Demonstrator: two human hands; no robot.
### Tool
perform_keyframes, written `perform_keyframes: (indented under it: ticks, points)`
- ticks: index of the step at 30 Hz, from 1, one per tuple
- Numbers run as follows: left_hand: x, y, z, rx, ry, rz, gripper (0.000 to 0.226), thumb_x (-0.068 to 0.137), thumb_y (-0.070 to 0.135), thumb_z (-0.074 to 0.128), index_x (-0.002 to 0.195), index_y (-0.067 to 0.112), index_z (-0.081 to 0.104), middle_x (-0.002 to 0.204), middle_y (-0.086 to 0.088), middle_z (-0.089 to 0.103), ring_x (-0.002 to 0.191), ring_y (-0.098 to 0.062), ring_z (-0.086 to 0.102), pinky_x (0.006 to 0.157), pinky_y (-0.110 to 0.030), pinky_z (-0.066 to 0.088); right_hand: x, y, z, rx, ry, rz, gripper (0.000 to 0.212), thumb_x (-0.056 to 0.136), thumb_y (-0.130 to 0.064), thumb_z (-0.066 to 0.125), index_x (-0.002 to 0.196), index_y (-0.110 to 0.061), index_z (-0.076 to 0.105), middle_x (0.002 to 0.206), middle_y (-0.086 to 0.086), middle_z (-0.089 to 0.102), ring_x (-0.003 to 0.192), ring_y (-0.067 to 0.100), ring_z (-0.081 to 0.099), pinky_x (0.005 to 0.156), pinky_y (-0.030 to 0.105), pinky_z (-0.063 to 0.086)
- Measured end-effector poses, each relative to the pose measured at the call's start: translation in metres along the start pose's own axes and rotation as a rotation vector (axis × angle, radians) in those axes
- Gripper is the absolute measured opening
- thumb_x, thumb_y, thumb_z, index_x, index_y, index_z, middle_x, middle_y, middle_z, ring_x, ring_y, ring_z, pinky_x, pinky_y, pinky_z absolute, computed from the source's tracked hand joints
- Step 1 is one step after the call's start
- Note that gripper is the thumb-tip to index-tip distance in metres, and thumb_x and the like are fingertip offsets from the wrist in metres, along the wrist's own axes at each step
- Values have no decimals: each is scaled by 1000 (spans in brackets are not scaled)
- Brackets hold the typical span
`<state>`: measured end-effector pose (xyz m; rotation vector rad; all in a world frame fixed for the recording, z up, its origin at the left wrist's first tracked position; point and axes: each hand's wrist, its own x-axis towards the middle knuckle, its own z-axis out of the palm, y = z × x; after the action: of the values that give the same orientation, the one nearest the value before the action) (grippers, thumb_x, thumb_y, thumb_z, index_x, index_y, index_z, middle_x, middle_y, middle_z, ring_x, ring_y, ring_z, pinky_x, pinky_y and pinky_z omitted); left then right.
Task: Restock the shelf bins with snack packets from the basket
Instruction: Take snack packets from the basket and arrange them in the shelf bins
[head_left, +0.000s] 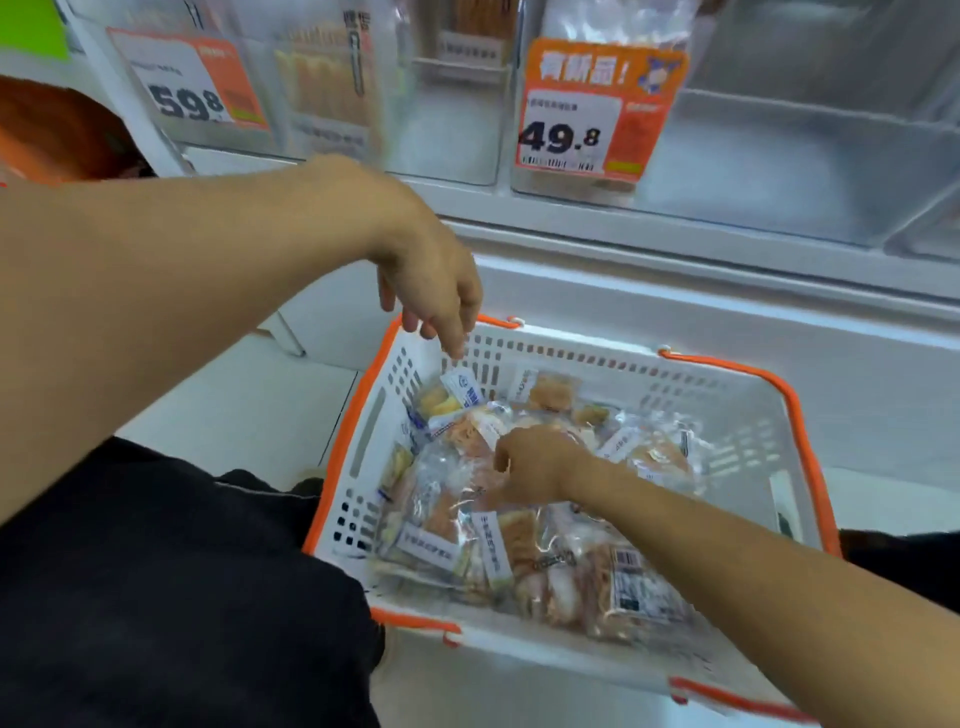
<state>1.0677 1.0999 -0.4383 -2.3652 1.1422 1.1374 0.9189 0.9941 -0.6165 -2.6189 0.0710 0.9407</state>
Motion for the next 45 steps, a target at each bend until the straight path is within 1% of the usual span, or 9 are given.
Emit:
perform_keyframes:
  ticks: [4, 11, 15, 21, 24, 26, 32, 36, 45]
  points:
    - [2, 11, -2, 23, -1, 28, 38, 86, 48, 68, 118, 32, 54, 92, 7, 63, 89, -12, 62, 98, -43, 50, -4, 14, 38, -234, 31, 26, 48, 81, -40, 78, 117, -15, 58, 113, 6, 65, 105, 26, 60, 90, 40, 50]
    - [-2, 14, -3, 19, -6, 42, 57, 80, 51, 73, 129, 31, 53, 103, 9, 63, 101, -16, 62, 101, -43, 49, -16, 40, -20, 123, -166, -111, 18, 78, -9, 82, 94, -11, 73, 82, -5, 64, 71, 5, 60, 68, 24, 53]
    - [-12, 10, -10, -126, 29, 142, 69, 66, 54, 82, 127, 34, 54, 115, 10, 62, 98, -11, 64, 89, -36, 55, -53, 26, -113, 488, 117, -222, 21, 71, -9, 88, 90, -11, 79, 77, -8, 72, 68, 3, 62, 66, 23, 51]
    - [-30, -14, -31, -659, 401, 378, 23, 77, 17, 83, 91, 7, 67, 75, -8, 62, 68, -16, 69, 59, -30, 57, -102, -18, -203, 871, 629, -468, 48, 62, -17, 87, 106, -11, 69, 94, 17, 74, 81, 17, 70, 71, 31, 59]
    - [-41, -31, -38, -862, 623, 441, 15, 75, 17, 83, 79, 22, 70, 70, -14, 63, 63, -6, 53, 62, -34, 57, -111, -30, -231, 721, 643, -437, 38, 73, -15, 82, 107, -9, 66, 95, 8, 75, 83, 20, 74, 73, 50, 61]
    - [-46, -34, -44, -1019, 849, 427, 22, 72, 17, 85, 81, 25, 67, 80, 24, 38, 70, 6, 33, 59, -31, 56, -115, -41, -255, 497, 786, -430, 24, 80, -15, 80, 101, -14, 68, 84, 2, 76, 74, 16, 74, 68, 50, 62]
    - [-49, -65, -62, -1348, 1678, -30, 34, 78, 20, 82, 100, 22, 57, 67, 4, 57, 56, -8, 55, 62, -26, 45, -88, -84, -344, -144, 1200, -545, 14, 79, -16, 76, 91, -16, 69, 82, -8, 72, 82, 8, 69, 79, 33, 55]
    - [-43, -74, -59, -1320, 1621, -80, 21, 85, 15, 72, 89, 27, 54, 65, 3, 50, 59, -15, 51, 63, -28, 40, -40, -100, -382, -468, 1040, -236, 8, 84, -16, 68, 89, -10, 64, 90, 12, 66, 87, 34, 62, 73, 36, 50]
    - [-39, -65, -56, -1101, 1597, -113, 19, 82, 11, 69, 83, 26, 57, 65, 5, 58, 65, -14, 61, 61, -26, 46, 36, -103, -389, -530, 745, 43, 24, 90, -6, 63, 113, -1, 61, 93, 12, 57, 83, 29, 57, 73, 35, 49]
